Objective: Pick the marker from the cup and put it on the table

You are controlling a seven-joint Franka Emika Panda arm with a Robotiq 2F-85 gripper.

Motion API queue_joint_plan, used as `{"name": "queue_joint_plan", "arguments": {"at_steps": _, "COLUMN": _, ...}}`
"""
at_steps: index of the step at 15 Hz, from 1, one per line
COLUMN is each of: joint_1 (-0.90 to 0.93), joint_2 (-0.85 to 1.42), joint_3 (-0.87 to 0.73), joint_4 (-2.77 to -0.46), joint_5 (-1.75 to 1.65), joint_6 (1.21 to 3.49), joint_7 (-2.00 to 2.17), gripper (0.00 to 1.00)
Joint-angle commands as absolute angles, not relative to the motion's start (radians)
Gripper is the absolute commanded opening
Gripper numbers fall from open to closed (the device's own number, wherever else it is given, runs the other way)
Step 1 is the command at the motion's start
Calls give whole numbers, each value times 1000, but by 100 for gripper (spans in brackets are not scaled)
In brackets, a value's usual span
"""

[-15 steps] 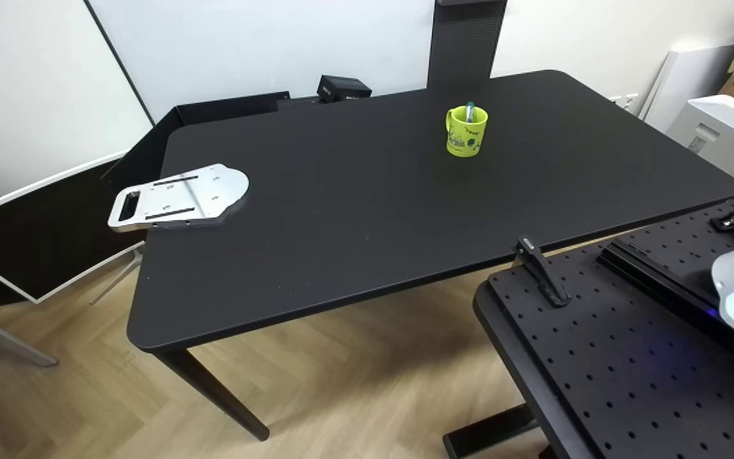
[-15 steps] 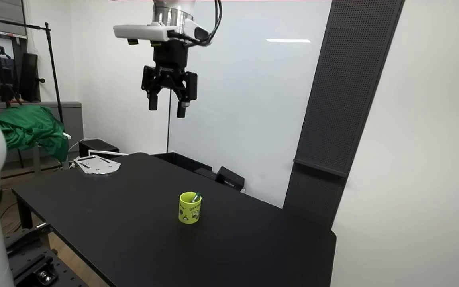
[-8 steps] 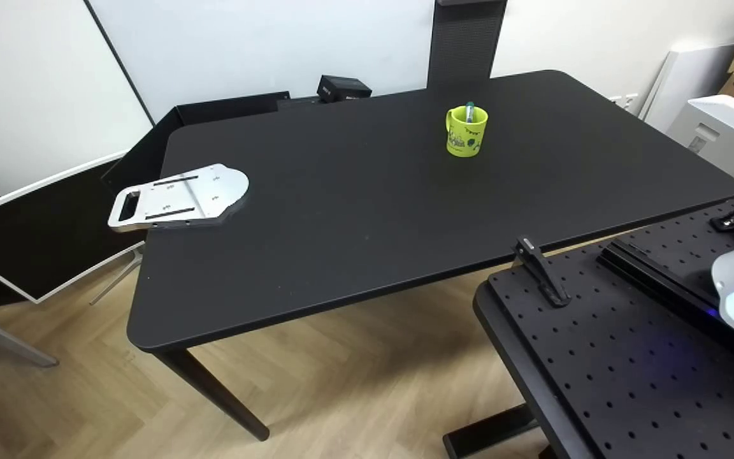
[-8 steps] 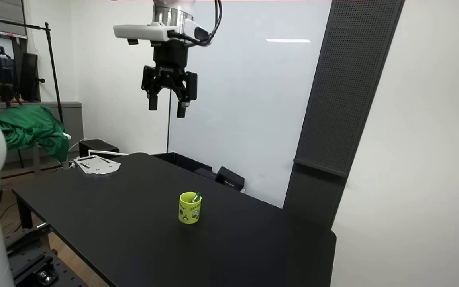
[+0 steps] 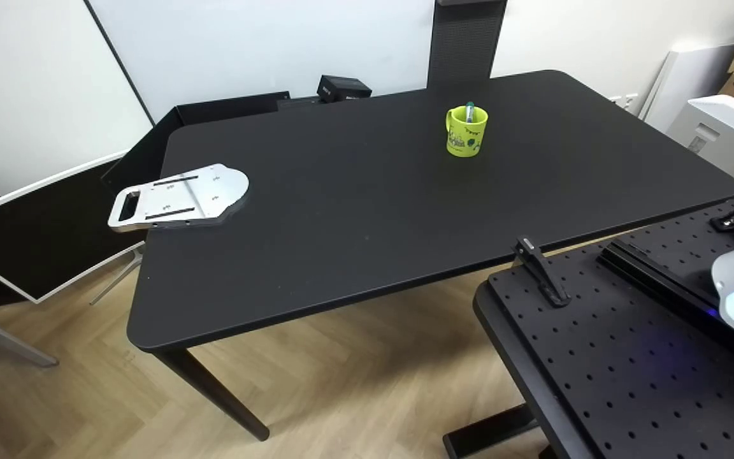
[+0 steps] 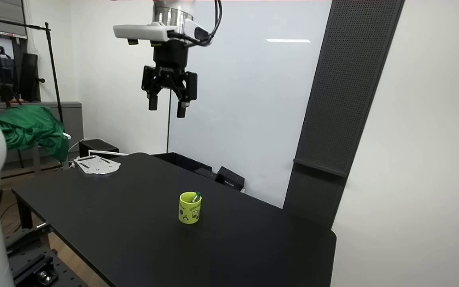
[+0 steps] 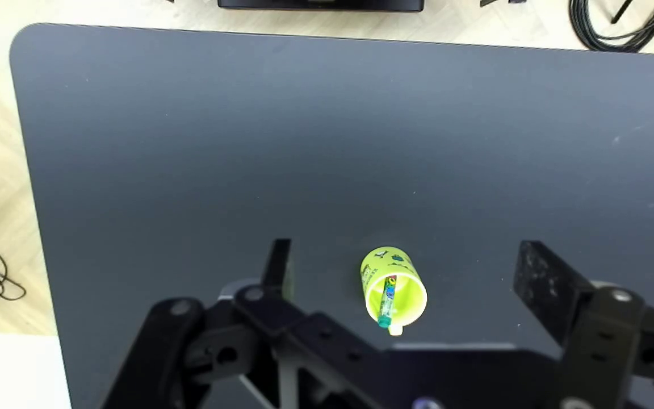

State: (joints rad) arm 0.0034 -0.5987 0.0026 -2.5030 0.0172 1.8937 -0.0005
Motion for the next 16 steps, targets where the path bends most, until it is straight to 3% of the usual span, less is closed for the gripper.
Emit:
{"name": "queue_joint_plan", "arguments": {"at_steps": 1, "joint_1": 4, "joint_2": -598, "joint_3": 2, "joint_4": -2501, "joint_5": 17, "joint_6": 1891, "joint_7": -1, "gripper": 100}}
{"name": "queue_joint_plan", "arguments": {"at_steps": 16, "joint_1": -2, "joint_2": -521, "joint_3": -17, "joint_4": -2462, "joint_5": 21, "joint_6": 1938, "joint_7": -20, "gripper": 100}}
